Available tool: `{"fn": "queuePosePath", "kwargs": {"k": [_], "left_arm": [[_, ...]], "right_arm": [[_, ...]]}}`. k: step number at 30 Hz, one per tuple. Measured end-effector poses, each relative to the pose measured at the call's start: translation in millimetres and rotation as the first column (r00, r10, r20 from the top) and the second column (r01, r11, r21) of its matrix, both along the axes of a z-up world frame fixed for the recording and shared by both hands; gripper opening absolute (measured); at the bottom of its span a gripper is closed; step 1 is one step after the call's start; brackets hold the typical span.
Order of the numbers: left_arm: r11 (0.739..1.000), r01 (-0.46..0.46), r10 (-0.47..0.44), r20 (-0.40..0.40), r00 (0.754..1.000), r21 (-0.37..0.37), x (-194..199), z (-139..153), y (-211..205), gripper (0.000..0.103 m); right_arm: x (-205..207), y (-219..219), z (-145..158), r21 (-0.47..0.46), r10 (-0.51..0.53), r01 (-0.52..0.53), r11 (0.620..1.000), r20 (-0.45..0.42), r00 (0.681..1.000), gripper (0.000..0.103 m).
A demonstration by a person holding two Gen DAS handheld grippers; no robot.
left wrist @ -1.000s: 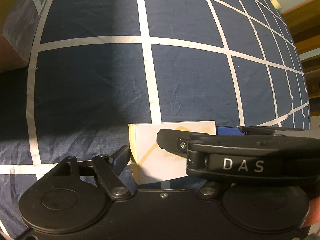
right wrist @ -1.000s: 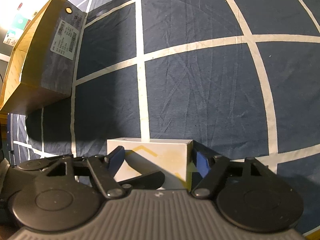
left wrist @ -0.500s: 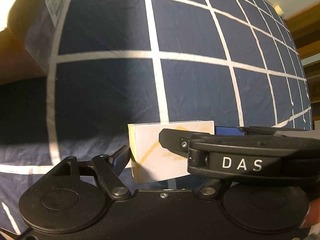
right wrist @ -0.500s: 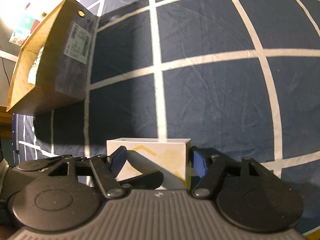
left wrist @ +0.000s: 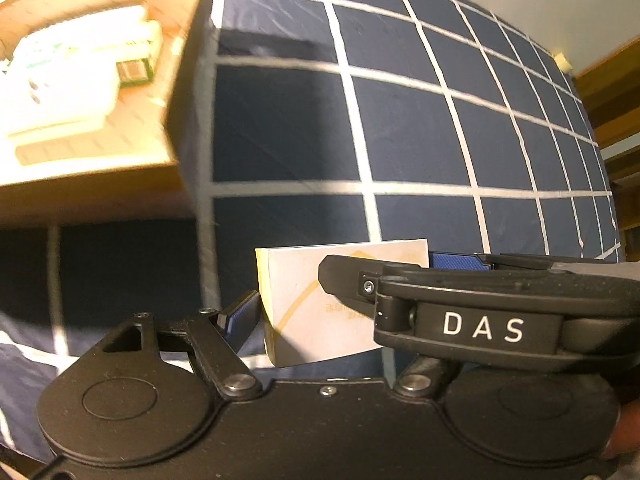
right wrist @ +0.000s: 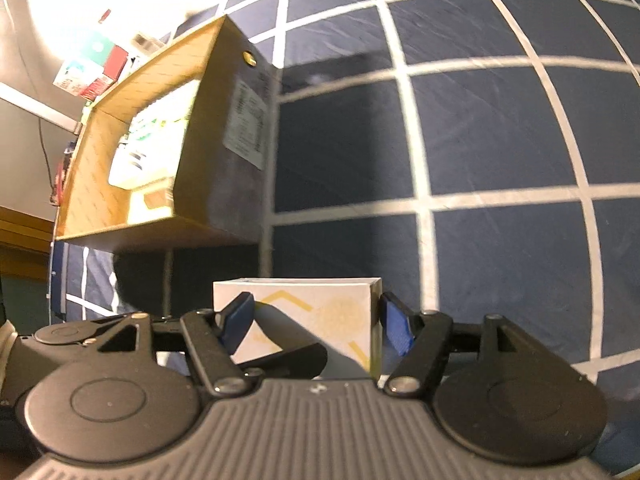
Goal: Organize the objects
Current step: 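Carry the small white-and-yellow box in the right gripper over the cardboard box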
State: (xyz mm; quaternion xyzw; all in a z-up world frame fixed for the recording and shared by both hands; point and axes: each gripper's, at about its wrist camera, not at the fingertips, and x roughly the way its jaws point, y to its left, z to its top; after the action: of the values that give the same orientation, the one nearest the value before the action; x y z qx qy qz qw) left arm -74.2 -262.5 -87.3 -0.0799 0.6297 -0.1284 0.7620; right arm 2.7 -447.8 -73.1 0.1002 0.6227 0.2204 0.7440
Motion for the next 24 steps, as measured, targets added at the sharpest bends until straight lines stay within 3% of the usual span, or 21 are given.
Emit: {"fn": "queuePosePath", "kwargs": {"k": [13,24], "left_arm": [[1.000,0.025,-0.026,0.078,0.997,0.016,39.9,48.4,70.1,0.071],[0.998,0.061,-0.063,0.107,0.992,0.017,69.1,63.8,132.5,0.072]], "right_arm": [[13.4,80.2,48.4,0.033,-0.035,0.032,0.999,0.083,0.996,0.067],[16.0,146.9,60.8,0.043,-0.075,0.071,0.997,0.114,0.991,0.067]]}}
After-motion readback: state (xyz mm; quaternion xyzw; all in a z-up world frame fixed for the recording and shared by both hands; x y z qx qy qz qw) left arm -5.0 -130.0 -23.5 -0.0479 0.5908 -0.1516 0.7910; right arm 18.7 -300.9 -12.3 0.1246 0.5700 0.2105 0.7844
